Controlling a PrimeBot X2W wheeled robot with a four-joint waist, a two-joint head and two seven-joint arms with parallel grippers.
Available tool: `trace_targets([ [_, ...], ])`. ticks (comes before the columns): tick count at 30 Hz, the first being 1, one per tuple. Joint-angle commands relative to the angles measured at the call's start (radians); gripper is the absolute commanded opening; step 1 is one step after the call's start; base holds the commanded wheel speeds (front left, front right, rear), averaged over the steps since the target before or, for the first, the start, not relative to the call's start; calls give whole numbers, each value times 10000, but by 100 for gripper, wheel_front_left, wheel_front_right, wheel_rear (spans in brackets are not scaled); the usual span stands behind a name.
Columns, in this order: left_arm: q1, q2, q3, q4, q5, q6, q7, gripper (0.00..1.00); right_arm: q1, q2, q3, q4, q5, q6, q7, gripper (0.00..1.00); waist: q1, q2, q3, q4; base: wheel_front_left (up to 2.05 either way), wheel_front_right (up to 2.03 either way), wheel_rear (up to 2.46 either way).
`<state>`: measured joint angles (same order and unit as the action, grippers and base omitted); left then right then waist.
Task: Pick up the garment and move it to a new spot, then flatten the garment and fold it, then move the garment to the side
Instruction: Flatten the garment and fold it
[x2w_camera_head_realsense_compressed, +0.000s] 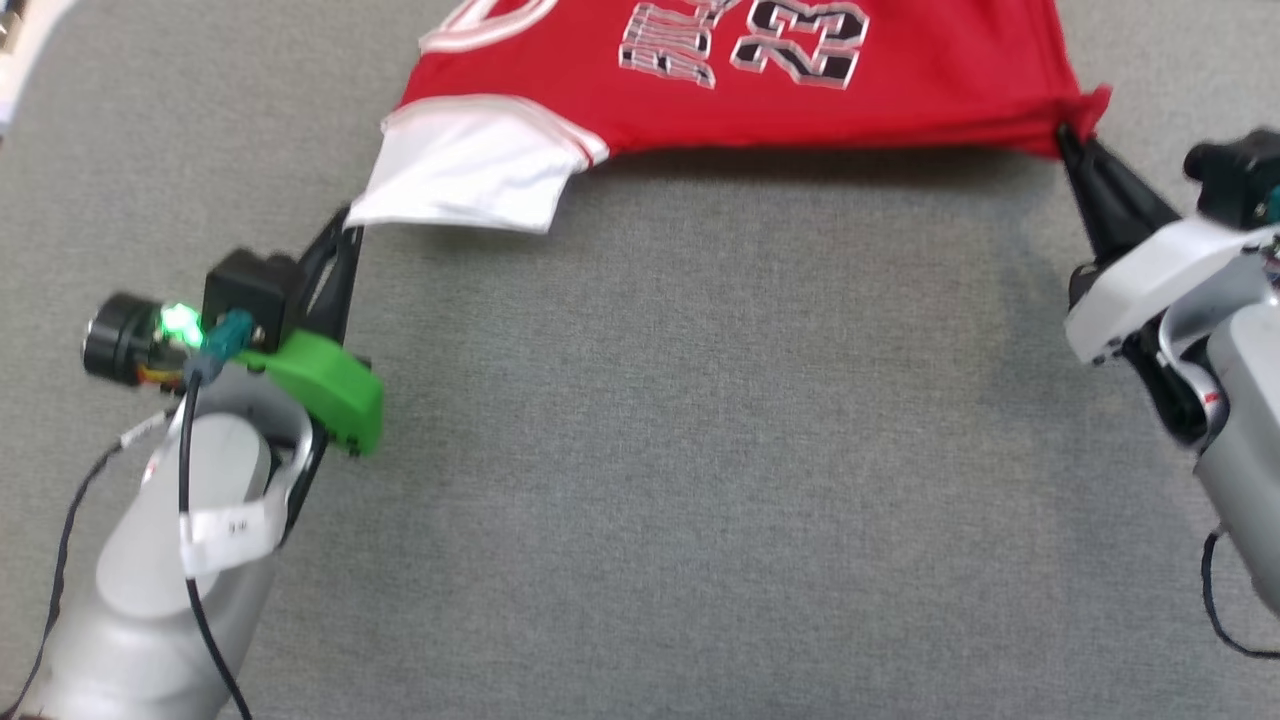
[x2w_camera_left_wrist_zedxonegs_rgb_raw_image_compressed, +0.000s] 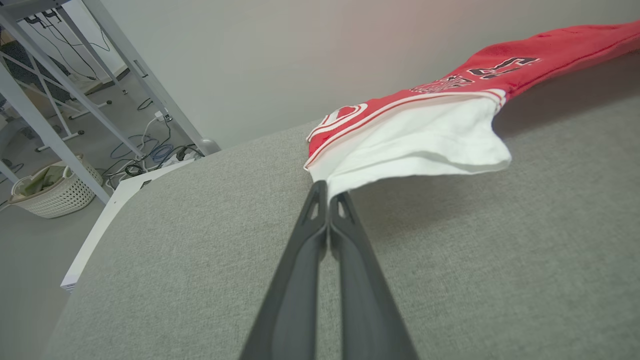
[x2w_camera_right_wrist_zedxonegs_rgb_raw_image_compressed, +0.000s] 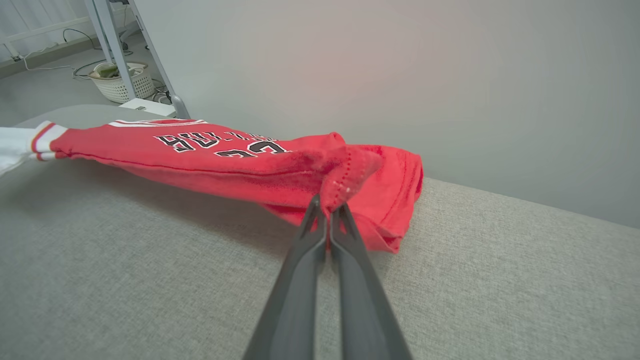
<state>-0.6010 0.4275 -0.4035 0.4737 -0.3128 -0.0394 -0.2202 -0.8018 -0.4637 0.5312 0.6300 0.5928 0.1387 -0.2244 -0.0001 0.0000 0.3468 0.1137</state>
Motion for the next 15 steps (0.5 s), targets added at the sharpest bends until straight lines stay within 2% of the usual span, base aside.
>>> trace_targets([
  [1,486,190,71,-123,-173,110,61,0,351,-43,93,-93,212,-80,0,0,1,0,-851,201,0,0,0],
  [4,1300,372,63,-459,-325,197,294,0,882,-87,177,-119,560,-80,41,0,1,0,-1154,267,0,0,0],
  [10,2664,650,-328,-1319,-550,11,1095,0,1970,-182,129,92,1076,-80,192,0,1,0,-1696,375,0,0,0],
  [15,3648,876,-850,-2000,-901,-379,2003,0,3051,-331,64,145,1599,-80,431,0,1,0,-2296,387,0,0,0],
])
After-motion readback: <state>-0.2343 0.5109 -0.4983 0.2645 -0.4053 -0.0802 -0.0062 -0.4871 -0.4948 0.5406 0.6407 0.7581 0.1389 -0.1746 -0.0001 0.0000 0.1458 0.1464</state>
